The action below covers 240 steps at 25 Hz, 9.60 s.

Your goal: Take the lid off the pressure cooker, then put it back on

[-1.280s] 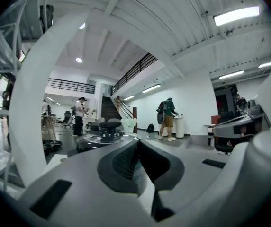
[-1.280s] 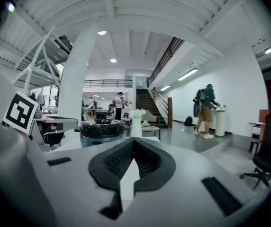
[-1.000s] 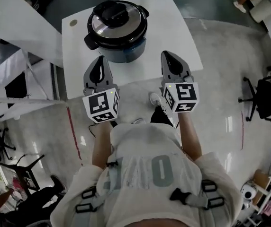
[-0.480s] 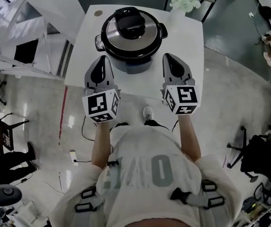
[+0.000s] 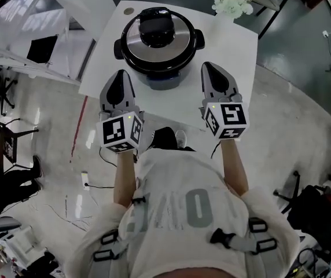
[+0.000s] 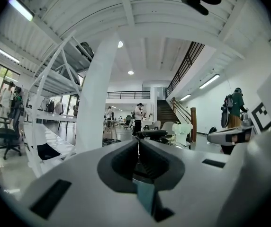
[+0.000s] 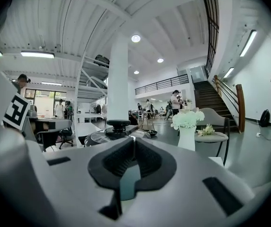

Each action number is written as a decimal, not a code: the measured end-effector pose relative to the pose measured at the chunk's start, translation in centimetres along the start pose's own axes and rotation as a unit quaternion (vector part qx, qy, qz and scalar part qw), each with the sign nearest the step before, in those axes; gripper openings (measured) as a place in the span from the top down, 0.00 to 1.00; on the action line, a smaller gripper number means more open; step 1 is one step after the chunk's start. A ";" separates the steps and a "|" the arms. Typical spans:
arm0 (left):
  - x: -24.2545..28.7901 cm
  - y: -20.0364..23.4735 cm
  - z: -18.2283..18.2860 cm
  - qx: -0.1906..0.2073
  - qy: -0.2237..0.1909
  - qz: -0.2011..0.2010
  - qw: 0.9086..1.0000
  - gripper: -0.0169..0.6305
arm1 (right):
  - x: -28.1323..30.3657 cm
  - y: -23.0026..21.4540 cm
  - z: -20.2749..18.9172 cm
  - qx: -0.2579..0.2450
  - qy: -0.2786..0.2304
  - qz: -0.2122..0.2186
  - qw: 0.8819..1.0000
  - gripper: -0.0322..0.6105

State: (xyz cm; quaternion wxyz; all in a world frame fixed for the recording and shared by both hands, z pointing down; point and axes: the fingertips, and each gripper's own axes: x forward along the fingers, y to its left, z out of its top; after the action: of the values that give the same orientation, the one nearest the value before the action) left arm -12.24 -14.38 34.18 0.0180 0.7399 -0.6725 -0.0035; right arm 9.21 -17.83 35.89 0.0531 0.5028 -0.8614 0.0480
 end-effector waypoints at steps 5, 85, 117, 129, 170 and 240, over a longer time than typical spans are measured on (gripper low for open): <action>0.6 0.5 0.1 -0.005 -0.003 0.011 1.000 0.94 | 0.7 -0.7 0.0 0.001 0.003 0.007 1.000 0.88; 13.9 -3.9 0.0 0.169 0.166 -0.436 0.868 0.63 | 15.1 5.9 3.1 -0.130 0.108 0.314 0.934 0.55; 14.3 -3.2 -0.2 0.128 0.209 -0.512 0.824 0.64 | 14.5 5.7 2.8 -0.117 0.142 0.356 0.916 0.58; 14.7 -2.7 -0.2 0.130 0.213 -0.528 0.812 0.67 | 13.7 6.1 2.4 -0.105 0.158 0.300 0.935 0.60; 12.2 -6.0 7.8 0.177 0.097 -0.540 0.817 0.67 | 9.6 5.5 9.2 -0.148 0.053 0.246 0.956 0.59; 3.9 -27.7 -17.3 0.063 0.273 -0.468 0.838 0.68 | -6.6 -9.0 -15.5 -0.071 0.224 0.331 0.914 0.59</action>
State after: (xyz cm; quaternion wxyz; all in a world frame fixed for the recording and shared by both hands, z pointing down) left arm 16.21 -15.25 50.65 0.1506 0.9370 -0.2127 0.2326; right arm 20.94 -14.42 50.61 0.2612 0.1600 -0.9452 0.1133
